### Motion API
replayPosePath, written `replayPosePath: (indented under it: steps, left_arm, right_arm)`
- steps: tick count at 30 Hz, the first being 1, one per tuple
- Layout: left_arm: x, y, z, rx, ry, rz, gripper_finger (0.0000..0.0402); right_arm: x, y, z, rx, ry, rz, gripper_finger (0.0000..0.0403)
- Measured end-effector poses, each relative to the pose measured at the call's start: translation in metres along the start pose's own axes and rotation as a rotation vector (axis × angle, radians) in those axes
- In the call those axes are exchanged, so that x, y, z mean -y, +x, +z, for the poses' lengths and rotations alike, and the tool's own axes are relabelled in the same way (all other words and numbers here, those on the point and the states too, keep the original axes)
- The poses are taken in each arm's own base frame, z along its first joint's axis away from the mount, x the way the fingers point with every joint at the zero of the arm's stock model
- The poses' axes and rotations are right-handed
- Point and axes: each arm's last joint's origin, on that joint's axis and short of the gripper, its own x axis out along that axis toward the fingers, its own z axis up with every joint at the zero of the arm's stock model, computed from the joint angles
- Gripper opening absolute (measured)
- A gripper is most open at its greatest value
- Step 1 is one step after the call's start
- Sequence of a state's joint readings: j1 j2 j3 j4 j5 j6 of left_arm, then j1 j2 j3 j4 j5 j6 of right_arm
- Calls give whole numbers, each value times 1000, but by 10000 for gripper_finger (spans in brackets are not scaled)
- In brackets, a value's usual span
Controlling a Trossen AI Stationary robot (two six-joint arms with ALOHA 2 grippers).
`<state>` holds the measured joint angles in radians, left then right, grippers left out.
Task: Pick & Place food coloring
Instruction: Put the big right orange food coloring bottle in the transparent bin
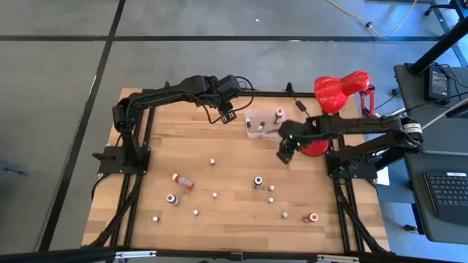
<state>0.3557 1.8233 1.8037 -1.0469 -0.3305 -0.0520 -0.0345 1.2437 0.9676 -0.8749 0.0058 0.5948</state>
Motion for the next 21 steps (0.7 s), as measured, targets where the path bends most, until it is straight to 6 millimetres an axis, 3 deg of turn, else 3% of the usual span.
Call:
replayPosePath:
  steps: [5,11,17,21]
  left_arm:
    - [0,0,3,29,47,-2,143]
    - [0,0,5,51,95,-2,143]
    - [0,0,6,61,106,-2,143]
    - [0,-1,12,124,86,-1,143]
  right_arm:
    - [-25,1,-20,-67,-142,72,220]
    - [-55,-4,-51,-167,-174,173,214]
    - [-82,-15,-91,-430,45,280,195]
    - [-94,-25,-114,-543,219,247,183]
